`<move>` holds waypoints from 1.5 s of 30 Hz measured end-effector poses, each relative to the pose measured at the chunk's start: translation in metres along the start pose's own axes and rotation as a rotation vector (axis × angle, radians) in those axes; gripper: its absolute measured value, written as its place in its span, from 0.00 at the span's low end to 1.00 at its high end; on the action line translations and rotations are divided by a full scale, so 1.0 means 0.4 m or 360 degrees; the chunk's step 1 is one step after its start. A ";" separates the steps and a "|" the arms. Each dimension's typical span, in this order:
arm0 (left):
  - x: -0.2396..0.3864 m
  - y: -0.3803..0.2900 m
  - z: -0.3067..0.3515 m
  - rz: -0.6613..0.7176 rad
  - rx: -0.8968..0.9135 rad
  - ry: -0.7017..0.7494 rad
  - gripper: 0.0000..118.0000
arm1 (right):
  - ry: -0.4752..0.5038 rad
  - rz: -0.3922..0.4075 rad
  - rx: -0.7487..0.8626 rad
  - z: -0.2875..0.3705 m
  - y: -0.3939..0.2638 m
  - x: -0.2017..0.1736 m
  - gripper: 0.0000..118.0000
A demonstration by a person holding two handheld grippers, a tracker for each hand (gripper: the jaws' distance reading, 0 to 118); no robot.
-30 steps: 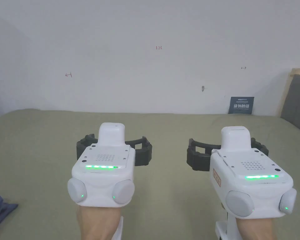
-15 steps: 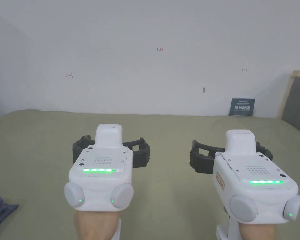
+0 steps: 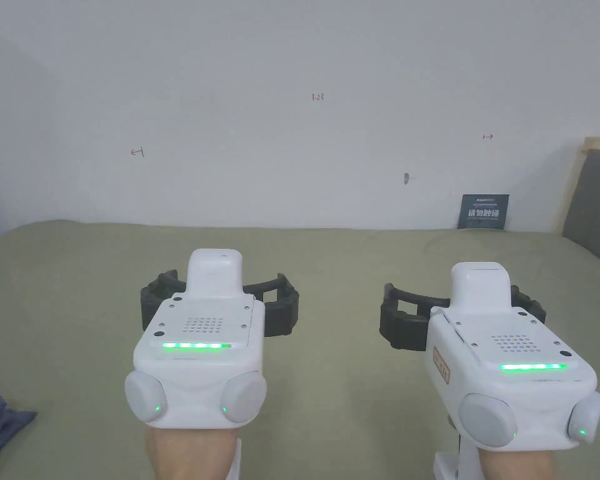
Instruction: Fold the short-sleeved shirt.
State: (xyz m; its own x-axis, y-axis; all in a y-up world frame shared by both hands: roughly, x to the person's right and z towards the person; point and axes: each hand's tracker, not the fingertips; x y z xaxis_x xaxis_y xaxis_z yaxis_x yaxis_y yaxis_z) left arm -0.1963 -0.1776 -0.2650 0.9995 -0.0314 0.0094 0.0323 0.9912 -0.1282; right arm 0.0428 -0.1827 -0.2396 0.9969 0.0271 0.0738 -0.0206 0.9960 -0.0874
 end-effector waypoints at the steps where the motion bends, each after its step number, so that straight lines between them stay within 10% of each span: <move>1: -0.001 0.000 0.000 0.0000 0.0002 -0.0004 1.00 | 0.0002 -0.0003 0.0002 0.001 0.000 0.000 1.00; 17: -0.005 0.005 0.021 0.0005 -0.0004 -0.0007 1.00 | 0.0009 0.0181 -0.0040 0.003 0.012 -0.017 1.00; 29: -0.007 0.013 0.029 0.0004 -0.0027 -0.0019 1.00 | 0.0089 -0.0030 -0.0185 0.005 0.029 -0.001 1.00; 35: -0.006 0.013 0.026 -0.0013 -0.0038 -0.0021 1.00 | -0.0018 0.0193 0.0067 0.013 0.012 -0.024 1.00; 45: -0.005 0.016 0.032 -0.0014 -0.0056 -0.0062 1.00 | -0.0020 0.0141 -0.0017 0.003 0.010 -0.019 1.00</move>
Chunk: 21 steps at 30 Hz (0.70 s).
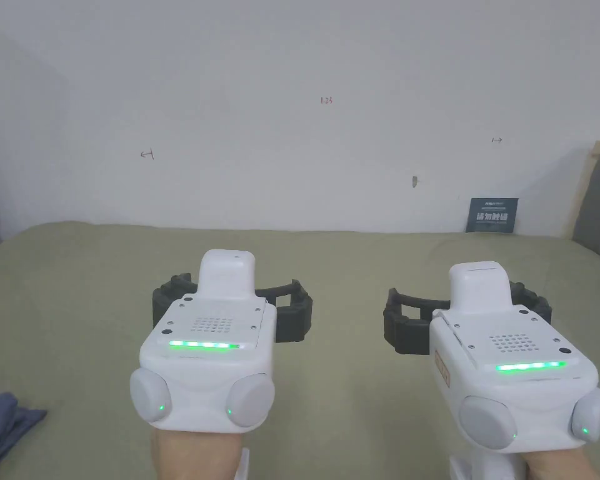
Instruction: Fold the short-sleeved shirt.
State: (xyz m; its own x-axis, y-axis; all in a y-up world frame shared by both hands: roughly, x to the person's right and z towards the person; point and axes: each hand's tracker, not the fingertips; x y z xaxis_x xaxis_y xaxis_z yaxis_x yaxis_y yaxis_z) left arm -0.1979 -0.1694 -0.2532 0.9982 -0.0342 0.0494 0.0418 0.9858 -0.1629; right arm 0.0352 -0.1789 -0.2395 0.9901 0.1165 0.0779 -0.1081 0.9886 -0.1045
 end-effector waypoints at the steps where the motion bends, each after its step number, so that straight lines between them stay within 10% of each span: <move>1: 0.001 0.000 0.001 -0.0002 -0.0002 -0.0005 1.00 | 0.0015 0.0001 0.0002 0.002 0.000 0.002 1.00; 21: 0.018 -0.004 0.003 0.0011 -0.0054 -0.0051 1.00 | -0.0007 -0.0164 -0.0138 -0.009 -0.006 0.012 1.00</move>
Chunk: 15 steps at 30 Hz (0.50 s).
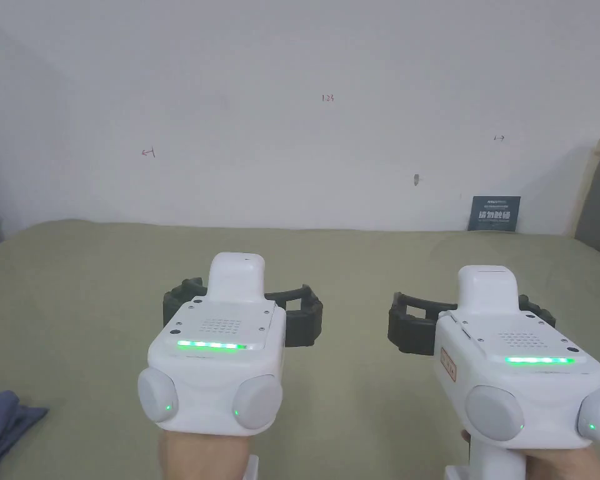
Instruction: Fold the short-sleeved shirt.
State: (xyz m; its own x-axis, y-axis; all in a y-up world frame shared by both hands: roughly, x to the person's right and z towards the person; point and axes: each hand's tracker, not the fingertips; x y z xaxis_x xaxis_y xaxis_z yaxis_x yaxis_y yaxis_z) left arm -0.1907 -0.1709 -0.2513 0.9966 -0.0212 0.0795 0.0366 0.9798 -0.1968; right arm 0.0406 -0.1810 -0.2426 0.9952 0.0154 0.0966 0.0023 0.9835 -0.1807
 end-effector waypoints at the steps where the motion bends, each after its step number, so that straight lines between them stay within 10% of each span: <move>1: 0.000 -0.001 0.001 0.0003 -0.0003 -0.0001 1.00 | -0.0002 0.0000 -0.0010 -0.003 0.000 0.001 1.00; 15: -0.009 -0.004 -0.004 0.0030 -0.0024 -0.0004 1.00 | -0.0088 0.0184 0.0037 -0.001 -0.013 -0.037 1.00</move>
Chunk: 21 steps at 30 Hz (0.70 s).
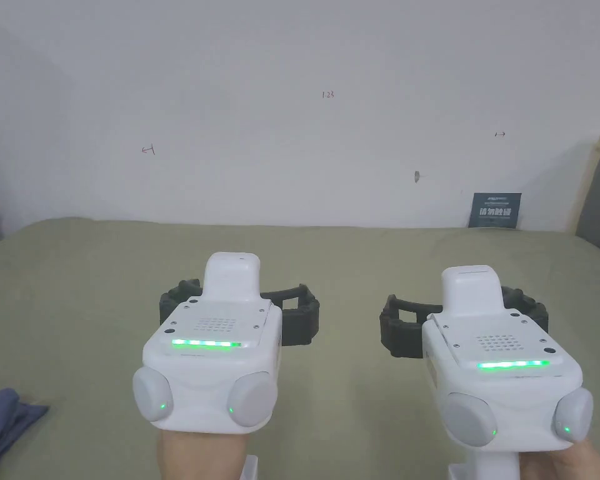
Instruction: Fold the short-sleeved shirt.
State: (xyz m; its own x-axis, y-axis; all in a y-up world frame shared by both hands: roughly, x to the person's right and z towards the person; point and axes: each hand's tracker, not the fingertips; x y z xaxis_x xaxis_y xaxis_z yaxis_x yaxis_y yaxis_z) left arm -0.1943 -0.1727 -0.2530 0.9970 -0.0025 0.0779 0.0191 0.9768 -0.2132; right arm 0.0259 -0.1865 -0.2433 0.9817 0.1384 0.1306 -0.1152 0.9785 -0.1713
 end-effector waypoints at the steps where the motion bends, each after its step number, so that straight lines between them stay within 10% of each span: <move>1: -0.002 0.000 0.000 0.0005 -0.0001 -0.0001 1.00 | 0.0008 -0.0014 -0.0001 0.000 0.002 0.000 1.00; 21: -0.018 0.000 0.000 0.0007 -0.0017 0.0019 1.00 | -0.0052 -0.0147 -0.0117 -0.005 0.012 0.016 1.00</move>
State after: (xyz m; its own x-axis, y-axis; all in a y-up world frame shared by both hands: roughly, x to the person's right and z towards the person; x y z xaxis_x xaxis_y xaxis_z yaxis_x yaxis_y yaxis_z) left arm -0.2014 -0.1727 -0.2536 0.9979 -0.0010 0.0655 0.0157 0.9744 -0.2242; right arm 0.0320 -0.1814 -0.2453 0.9821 0.0545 0.1804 -0.0121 0.9736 -0.2278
